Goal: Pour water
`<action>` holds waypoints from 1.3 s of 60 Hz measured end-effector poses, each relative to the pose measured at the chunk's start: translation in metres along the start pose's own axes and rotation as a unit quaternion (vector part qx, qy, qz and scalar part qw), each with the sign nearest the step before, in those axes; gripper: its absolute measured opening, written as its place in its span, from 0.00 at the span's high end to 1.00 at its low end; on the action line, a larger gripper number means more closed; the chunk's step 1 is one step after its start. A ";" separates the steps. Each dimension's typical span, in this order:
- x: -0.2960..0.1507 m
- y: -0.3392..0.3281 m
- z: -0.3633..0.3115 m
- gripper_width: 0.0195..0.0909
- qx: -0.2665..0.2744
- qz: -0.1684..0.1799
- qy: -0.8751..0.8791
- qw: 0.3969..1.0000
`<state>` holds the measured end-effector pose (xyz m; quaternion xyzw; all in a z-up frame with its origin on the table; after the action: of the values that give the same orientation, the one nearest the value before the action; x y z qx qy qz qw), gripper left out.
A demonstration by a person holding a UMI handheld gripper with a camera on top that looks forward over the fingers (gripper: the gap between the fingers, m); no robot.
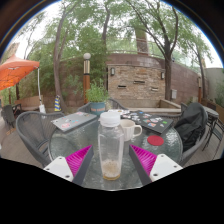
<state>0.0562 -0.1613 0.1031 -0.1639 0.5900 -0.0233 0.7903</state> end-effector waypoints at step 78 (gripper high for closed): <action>-0.141 0.204 -0.001 0.73 -0.204 0.004 0.860 0.468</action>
<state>-0.0194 0.0641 0.1747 -0.2150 0.9612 -0.0282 -0.1704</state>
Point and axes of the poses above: the point between the fingertips, and its own axes, seen from behind it with the camera up: z to the right, x down, y forward, the way the camera looks, the point moved 2 cm from there along -y, backward, against the way the camera looks, and after that the axes turned 15 degrees about -y, right-handed, at the moved point
